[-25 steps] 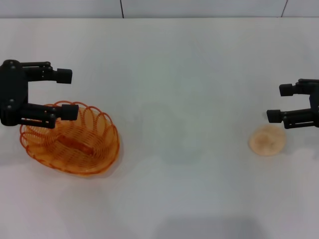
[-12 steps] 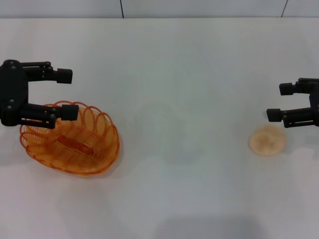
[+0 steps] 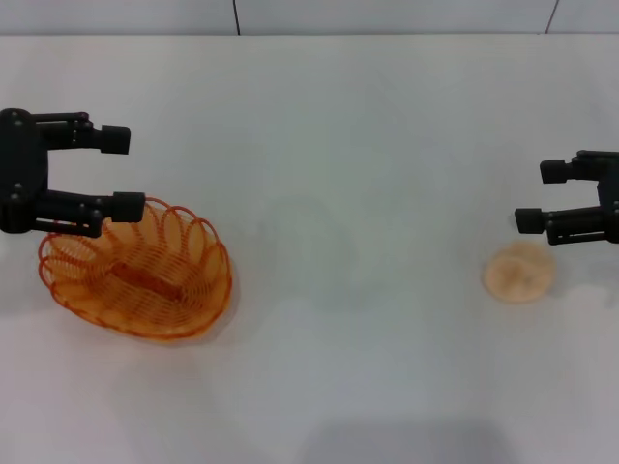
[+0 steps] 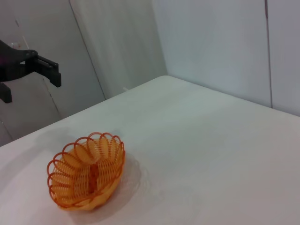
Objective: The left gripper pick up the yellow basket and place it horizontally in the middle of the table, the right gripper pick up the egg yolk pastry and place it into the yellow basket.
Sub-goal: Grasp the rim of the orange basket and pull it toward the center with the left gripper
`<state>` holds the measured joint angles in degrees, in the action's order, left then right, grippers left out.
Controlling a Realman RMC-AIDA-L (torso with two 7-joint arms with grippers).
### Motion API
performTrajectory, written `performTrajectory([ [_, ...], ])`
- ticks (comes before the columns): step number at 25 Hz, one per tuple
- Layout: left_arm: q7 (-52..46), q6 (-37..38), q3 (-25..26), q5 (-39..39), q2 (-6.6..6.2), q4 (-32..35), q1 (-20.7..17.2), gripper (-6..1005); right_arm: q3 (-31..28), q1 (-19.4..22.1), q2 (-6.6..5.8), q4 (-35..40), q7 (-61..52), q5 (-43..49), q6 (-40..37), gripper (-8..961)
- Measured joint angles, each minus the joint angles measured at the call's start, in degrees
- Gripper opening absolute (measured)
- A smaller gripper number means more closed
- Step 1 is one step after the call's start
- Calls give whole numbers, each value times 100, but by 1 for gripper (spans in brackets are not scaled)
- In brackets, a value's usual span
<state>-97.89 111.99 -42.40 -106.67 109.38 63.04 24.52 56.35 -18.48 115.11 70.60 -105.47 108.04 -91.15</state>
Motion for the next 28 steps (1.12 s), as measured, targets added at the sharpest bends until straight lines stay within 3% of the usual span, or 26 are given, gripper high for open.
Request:
performTrajectory([
  [12,-196,-111,419,-1562,-401,-16,603,862,190,-17,10,-13,-272,-67,231,874],
  [20,-255,-228,719,-2852,-515,22,1033,862,321,-15,12,-12,-408,-171,359,873],
  [28,-259,-480,685,-4122,-470,1,1231,863,459,-53,11,-11,-552,-180,530,873],
])
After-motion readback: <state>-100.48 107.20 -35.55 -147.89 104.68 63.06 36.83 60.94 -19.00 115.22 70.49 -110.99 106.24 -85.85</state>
